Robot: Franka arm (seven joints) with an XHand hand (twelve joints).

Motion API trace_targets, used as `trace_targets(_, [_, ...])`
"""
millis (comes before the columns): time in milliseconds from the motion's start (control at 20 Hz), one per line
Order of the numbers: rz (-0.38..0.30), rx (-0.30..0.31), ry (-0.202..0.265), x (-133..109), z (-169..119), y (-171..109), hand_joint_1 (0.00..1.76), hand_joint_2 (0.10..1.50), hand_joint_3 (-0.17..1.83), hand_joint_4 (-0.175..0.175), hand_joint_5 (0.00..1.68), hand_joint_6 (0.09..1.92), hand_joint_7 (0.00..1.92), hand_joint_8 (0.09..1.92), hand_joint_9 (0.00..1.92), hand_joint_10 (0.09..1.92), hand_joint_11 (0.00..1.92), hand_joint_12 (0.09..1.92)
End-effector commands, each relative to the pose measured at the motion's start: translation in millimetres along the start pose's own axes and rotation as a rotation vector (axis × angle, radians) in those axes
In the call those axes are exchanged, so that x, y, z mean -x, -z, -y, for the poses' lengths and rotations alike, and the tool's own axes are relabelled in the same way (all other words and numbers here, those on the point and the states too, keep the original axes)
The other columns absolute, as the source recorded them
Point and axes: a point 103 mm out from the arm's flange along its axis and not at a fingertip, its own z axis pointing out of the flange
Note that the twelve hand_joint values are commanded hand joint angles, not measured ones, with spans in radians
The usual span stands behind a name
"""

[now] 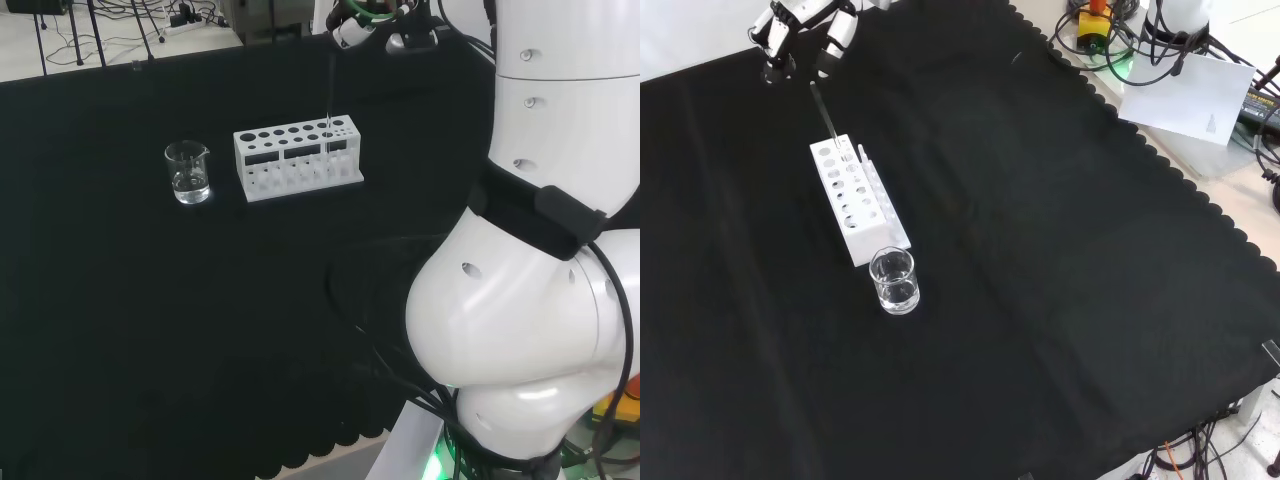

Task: Take the glass rod from the white test tube rack.

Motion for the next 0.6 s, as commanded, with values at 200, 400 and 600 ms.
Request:
trace_targets(200, [0.016,-0.022,0.017,-2,-3,-12,0.54,1.23,-0.17,-0.117,0.42,0.28,0.74,0.91,0.79,0.85,0.29,1.41])
trace_targets(400, [0.016,-0.013,0.029,-5,-7,-16,0.61,1.21,-0.17,-0.137,0.43,0.45,0.95,0.95,0.96,0.9,0.51,1.35])
trace_targets(600, [0.019,-0.01,0.048,-13,-11,-19,0.7,1.19,-0.17,-0.157,0.45,0.64,1.07,0.98,1.1,0.91,0.69,1.28])
